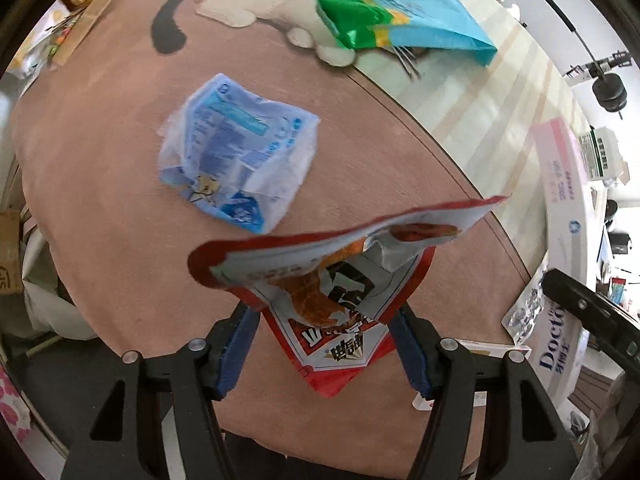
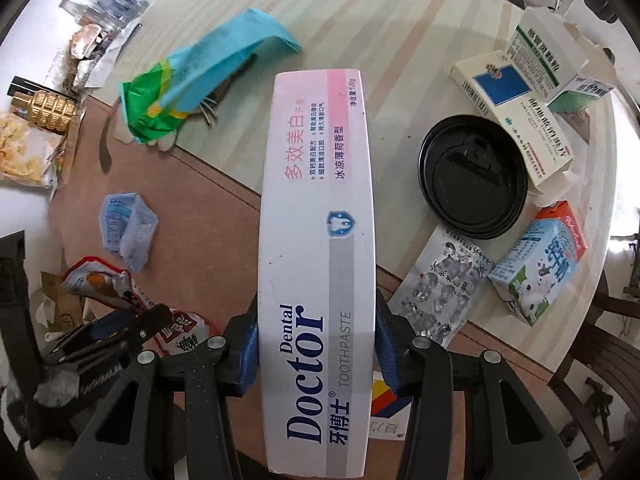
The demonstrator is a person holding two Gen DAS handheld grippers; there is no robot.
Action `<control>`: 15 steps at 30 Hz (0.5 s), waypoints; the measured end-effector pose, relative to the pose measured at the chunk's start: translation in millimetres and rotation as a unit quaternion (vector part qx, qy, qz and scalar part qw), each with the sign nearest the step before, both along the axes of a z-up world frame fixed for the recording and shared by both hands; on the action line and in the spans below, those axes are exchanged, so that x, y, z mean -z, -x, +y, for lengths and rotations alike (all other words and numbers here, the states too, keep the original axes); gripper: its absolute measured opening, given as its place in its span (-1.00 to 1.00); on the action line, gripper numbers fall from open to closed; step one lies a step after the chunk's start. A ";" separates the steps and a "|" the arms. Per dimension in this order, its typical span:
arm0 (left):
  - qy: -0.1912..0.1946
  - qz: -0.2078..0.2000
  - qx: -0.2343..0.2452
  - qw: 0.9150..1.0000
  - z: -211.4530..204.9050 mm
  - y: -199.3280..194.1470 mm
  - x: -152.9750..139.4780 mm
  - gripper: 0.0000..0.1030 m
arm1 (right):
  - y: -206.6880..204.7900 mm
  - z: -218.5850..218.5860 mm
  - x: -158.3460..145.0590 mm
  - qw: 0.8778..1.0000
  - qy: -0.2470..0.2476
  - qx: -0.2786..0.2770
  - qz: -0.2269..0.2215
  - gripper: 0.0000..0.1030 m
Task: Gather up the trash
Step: 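Lift the red wrapper and the toothpaste box and carry both toward the floor bin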
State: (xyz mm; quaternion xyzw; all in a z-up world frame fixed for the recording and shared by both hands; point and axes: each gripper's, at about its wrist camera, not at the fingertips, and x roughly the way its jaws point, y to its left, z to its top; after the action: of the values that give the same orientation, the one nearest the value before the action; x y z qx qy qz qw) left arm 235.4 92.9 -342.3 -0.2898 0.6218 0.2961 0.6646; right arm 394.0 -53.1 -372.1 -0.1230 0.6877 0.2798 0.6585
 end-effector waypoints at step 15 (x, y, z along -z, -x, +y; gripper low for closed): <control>-0.026 -0.094 0.011 0.995 -12.2 69.8 -105.0 0.21 | 47.3 -2.9 -92.5 0.997 -0.051 -0.039 -0.050 -0.04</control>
State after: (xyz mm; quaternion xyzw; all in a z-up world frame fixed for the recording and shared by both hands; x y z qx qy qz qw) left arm 165.6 80.7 -237.4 -0.2921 0.5517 0.2759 0.7308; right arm 346.7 -56.0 -279.7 -0.1299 0.6337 0.3333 0.6859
